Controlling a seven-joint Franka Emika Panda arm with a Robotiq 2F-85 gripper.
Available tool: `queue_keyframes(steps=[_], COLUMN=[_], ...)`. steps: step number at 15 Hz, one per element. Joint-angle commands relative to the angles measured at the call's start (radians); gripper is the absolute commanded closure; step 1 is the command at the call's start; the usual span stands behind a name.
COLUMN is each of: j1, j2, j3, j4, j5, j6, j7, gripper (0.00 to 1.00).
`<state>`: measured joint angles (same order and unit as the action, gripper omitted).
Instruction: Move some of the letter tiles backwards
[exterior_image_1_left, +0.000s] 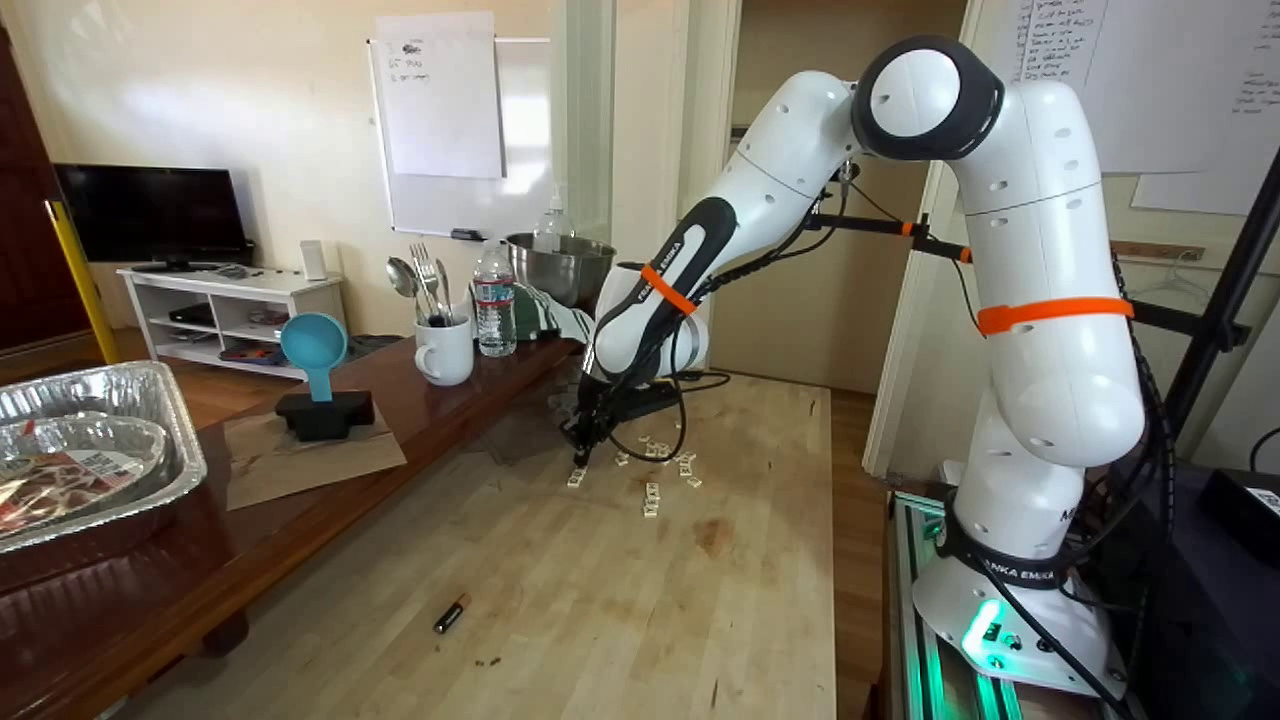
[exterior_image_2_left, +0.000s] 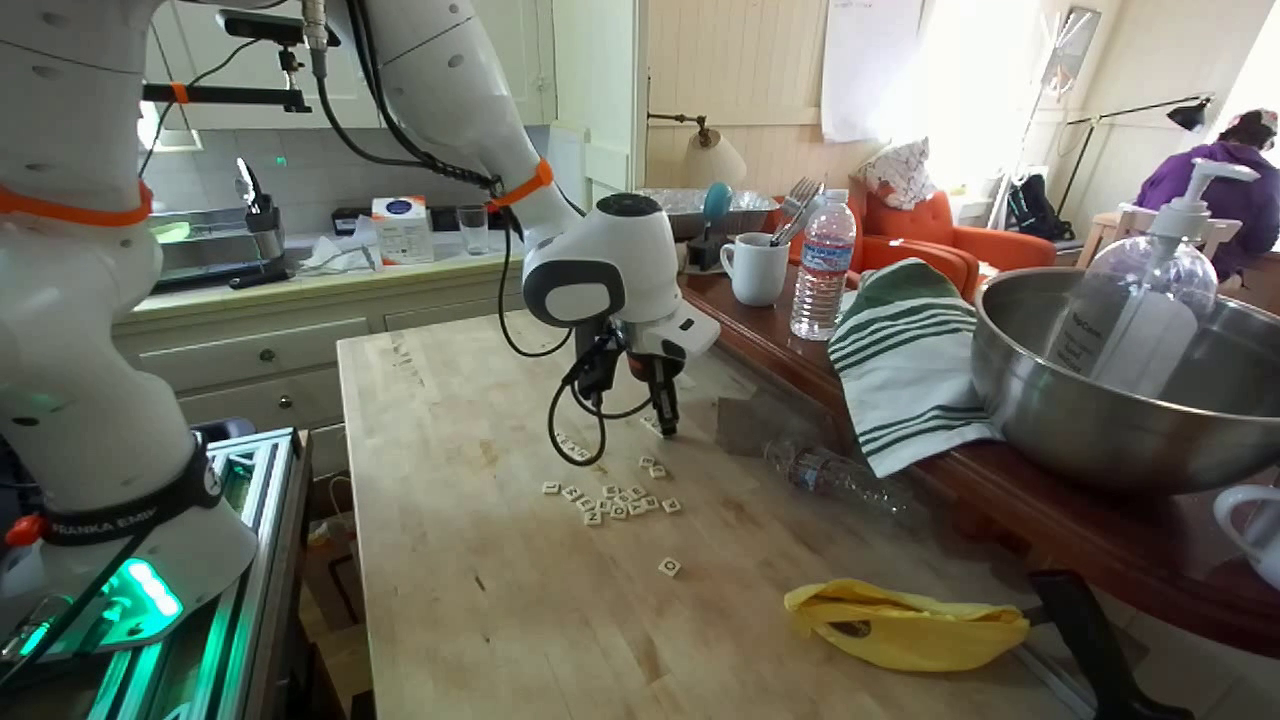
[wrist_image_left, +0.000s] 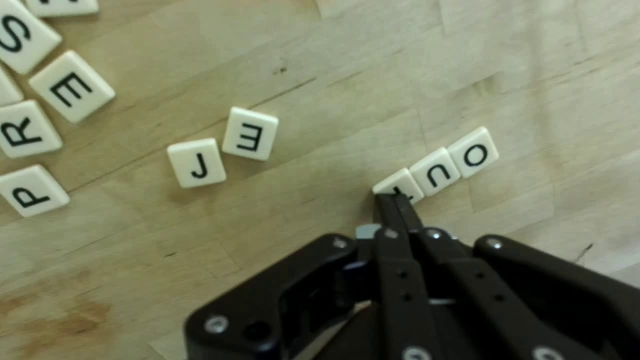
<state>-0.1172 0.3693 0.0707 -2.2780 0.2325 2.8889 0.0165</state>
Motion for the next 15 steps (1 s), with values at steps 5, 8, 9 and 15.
queue_keyframes(steps=[5,8,9,15], j1=[0.004,0.002,0.001,-0.01], j2=[-0.008,-0.03,-0.038,-0.069], j3=[0.0,0.001,0.003,0.019], j4=[-0.003,-0.015,-0.017,-0.022], j5=[0.021,0.026,0.028,0.015], j6=[0.001,0.009,0.011,-0.021], j7=[0.02,0.015,0.012,-0.06], gripper=[1.0,1.0,1.0,0.99])
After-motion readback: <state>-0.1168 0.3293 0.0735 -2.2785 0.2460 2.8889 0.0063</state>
